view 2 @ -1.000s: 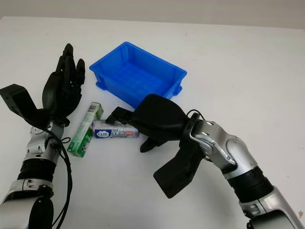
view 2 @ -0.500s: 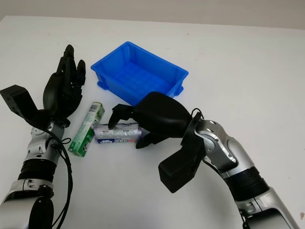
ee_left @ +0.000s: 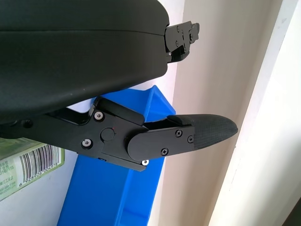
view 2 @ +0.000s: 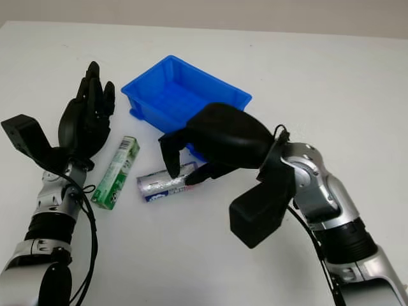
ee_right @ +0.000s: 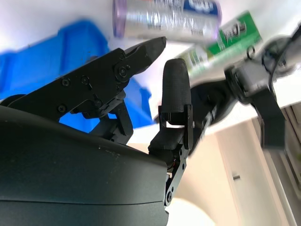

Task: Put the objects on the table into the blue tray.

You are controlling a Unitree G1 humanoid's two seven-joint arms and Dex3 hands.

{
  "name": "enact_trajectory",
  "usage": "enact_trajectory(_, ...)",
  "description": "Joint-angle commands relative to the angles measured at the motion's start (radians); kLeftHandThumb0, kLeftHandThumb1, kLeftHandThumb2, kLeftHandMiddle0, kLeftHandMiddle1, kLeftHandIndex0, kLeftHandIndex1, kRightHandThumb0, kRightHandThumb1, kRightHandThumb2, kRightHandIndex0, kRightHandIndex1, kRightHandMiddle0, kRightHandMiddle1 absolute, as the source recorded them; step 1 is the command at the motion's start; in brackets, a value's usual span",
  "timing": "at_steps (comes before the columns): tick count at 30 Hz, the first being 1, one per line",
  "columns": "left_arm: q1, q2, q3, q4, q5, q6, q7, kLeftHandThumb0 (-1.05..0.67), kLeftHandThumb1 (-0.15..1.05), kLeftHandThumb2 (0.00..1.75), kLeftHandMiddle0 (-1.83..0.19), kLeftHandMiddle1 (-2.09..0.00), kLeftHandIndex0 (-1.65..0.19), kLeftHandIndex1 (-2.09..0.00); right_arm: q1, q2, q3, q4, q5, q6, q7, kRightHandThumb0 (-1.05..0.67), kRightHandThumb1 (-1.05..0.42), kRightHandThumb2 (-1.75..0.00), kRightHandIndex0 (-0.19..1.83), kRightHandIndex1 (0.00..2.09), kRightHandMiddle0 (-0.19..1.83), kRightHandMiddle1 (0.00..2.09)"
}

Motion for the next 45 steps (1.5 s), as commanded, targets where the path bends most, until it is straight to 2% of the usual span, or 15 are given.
enact_trajectory(1, -0.017, 0.006, -0.005, 0.000, 0.004, -0.004, -0.001, -0.75, 1.05, 0.53, 0.19, 0.00, 0.19, 0.00, -0.013, -0.034, -0.036, -0.073, 0.029, 0.043, 0.034, -0.24, -0.79, -0.08, 0.87, 1.49, 0.75, 1.35)
enact_trajectory(3, -0.019, 0.006, -0.007, -0.001, 0.007, -0.002, 0.001, -0.75, 1.05, 0.53, 0.19, 0.00, 0.19, 0.00, -0.016, -0.056, -0.077, -0.126, 0.066, 0.071, 0.056, -0.27, -0.79, -0.08, 0.86, 1.49, 0.72, 1.33)
enact_trajectory(6, -0.021, 0.005, -0.011, -0.001, 0.012, -0.001, 0.007, -0.75, 1.05, 0.53, 0.19, 0.00, 0.19, 0.00, -0.001, -0.062, -0.117, -0.174, 0.103, 0.105, 0.058, -0.30, -0.81, -0.07, 0.82, 1.67, 0.64, 1.42)
enact_trajectory(10, -0.024, 0.005, -0.018, 0.002, 0.023, -0.007, 0.021, -0.76, 1.05, 0.52, 0.19, 0.00, 0.19, 0.00, 0.016, -0.064, -0.131, -0.224, 0.138, 0.176, 0.079, -0.34, -0.82, -0.06, 0.69, 1.63, 0.57, 1.39)
enact_trajectory(12, -0.025, 0.005, -0.019, 0.002, 0.024, -0.006, 0.023, -0.77, 1.05, 0.52, 0.19, 0.00, 0.19, 0.00, 0.025, -0.057, -0.121, -0.248, 0.104, 0.194, 0.069, -0.45, -0.78, -0.05, 0.46, 1.43, 0.42, 1.28)
enact_trajectory(14, -0.025, 0.005, -0.020, 0.001, 0.022, -0.007, 0.019, -0.77, 1.05, 0.51, 0.19, 0.00, 0.19, 0.00, 0.039, -0.034, -0.099, -0.258, 0.067, 0.195, 0.046, -0.54, -0.72, -0.05, 0.37, 1.17, 0.30, 1.16)
enact_trajectory(15, -0.024, 0.005, -0.020, 0.000, 0.022, -0.007, 0.019, -0.77, 1.05, 0.51, 0.19, 0.00, 0.19, 0.00, 0.044, -0.025, -0.091, -0.259, 0.058, 0.196, 0.039, -0.56, -0.71, -0.05, 0.34, 1.11, 0.23, 1.19)
enact_trajectory(16, -0.025, 0.004, -0.020, 0.000, 0.022, -0.009, 0.020, -0.77, 1.05, 0.51, 0.19, 0.00, 0.19, 0.00, 0.049, -0.021, -0.074, -0.268, 0.057, 0.218, 0.053, -0.57, -0.70, -0.05, 0.33, 1.07, 0.19, 1.20)
enact_trajectory(17, -0.025, 0.002, -0.020, 0.000, 0.023, -0.010, 0.023, -0.76, 1.05, 0.51, 0.19, 0.00, 0.19, 0.00, 0.055, -0.017, -0.058, -0.274, 0.062, 0.239, 0.068, -0.57, -0.71, -0.06, 0.22, 0.98, 0.08, 1.15)
enact_trajectory(21, -0.024, -0.003, -0.023, -0.004, 0.027, -0.010, 0.035, -0.77, 1.05, 0.52, 0.19, 0.00, 0.19, 0.00, 0.062, 0.014, -0.001, -0.301, 0.137, 0.415, 0.152, -0.52, -0.74, -0.06, -0.02, 0.80, -0.15, 1.12)
enact_trajectory(26, -0.022, -0.007, -0.023, -0.001, 0.025, -0.014, 0.037, -0.76, 1.05, 0.52, 0.19, 0.00, 0.19, 0.00, 0.039, 0.037, 0.048, -0.310, 0.134, 0.556, 0.184, -0.56, -0.73, -0.05, -0.09, 0.78, -0.19, 1.16)
enact_trajectory(30, -0.018, -0.014, -0.019, -0.007, 0.014, -0.008, 0.034, -0.76, 1.05, 0.51, 0.19, 0.00, 0.19, 0.00, 0.020, 0.049, 0.081, -0.298, 0.119, 0.616, 0.194, -0.55, -0.71, -0.05, -0.11, 0.81, -0.19, 1.11)
enact_trajectory(37, -0.009, -0.013, -0.019, -0.016, 0.009, -0.001, 0.027, -0.75, 1.05, 0.51, 0.19, 0.00, 0.19, 0.00, -0.003, 0.045, 0.131, -0.235, 0.084, 0.621, 0.219, -0.55, -0.71, -0.05, -0.13, 0.83, -0.19, 1.07)
enact_trajectory(45, 0.005, -0.014, -0.018, -0.027, 0.004, -0.001, 0.013, -0.75, 1.05, 0.53, 0.19, 0.00, 0.19, 0.00, -0.002, 0.054, 0.172, -0.122, 0.020, 0.517, 0.190, -0.53, -0.69, -0.05, -0.07, 0.88, -0.12, 1.08)
